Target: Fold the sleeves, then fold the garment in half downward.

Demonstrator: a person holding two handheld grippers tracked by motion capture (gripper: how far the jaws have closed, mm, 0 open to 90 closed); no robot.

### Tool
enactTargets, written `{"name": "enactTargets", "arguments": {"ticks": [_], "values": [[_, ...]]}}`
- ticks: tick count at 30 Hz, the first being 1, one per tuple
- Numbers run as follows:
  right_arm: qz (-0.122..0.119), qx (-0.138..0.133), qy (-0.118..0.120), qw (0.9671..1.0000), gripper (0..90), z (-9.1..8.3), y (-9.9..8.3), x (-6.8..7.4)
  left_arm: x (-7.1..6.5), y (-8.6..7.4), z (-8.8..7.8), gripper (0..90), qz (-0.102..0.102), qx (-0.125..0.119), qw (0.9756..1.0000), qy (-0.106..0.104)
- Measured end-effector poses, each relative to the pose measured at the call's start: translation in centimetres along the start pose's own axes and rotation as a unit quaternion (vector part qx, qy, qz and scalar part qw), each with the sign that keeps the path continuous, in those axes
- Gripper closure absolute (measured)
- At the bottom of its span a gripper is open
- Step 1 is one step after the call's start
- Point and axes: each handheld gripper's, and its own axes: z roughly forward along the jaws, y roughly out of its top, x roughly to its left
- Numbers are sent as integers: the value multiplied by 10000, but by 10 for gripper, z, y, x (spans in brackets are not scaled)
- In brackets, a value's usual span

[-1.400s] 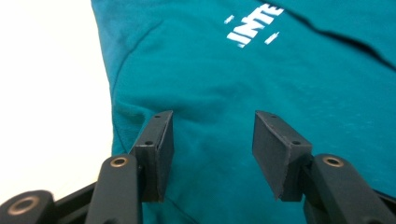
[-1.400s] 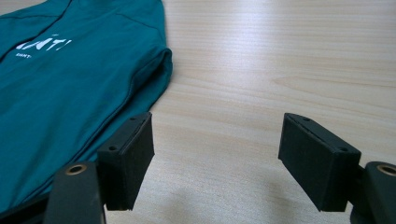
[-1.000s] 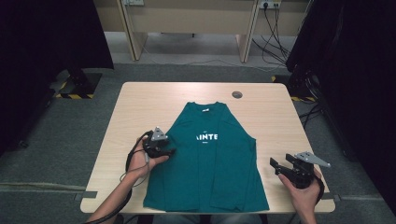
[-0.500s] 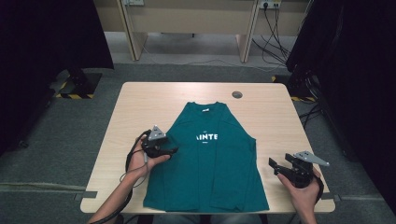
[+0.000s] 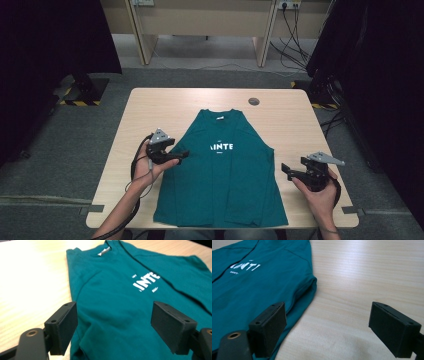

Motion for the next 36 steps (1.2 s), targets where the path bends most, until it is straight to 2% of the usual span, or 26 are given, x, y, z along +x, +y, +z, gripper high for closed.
{"name": "enactTargets", "arguments": {"ticks": [6,21,29,32,36], "values": [[-39,-4,16,10000,142,2,12,0,1,5,-2,203,-91,-118,9999,-40],[-211,-112,-2,9997,151,0,30,4,6,16,-2,212,-14,-123,9999,73],[-466,-57,72,9989,180,13,59,10,19,41,18,245,133,-59,9997,220],[-580,19,143,9982,195,25,75,11,25,55,31,260,154,-33,9995,290],[-596,178,254,9977,216,46,99,10,33,76,49,278,207,12,9993,320]]}}
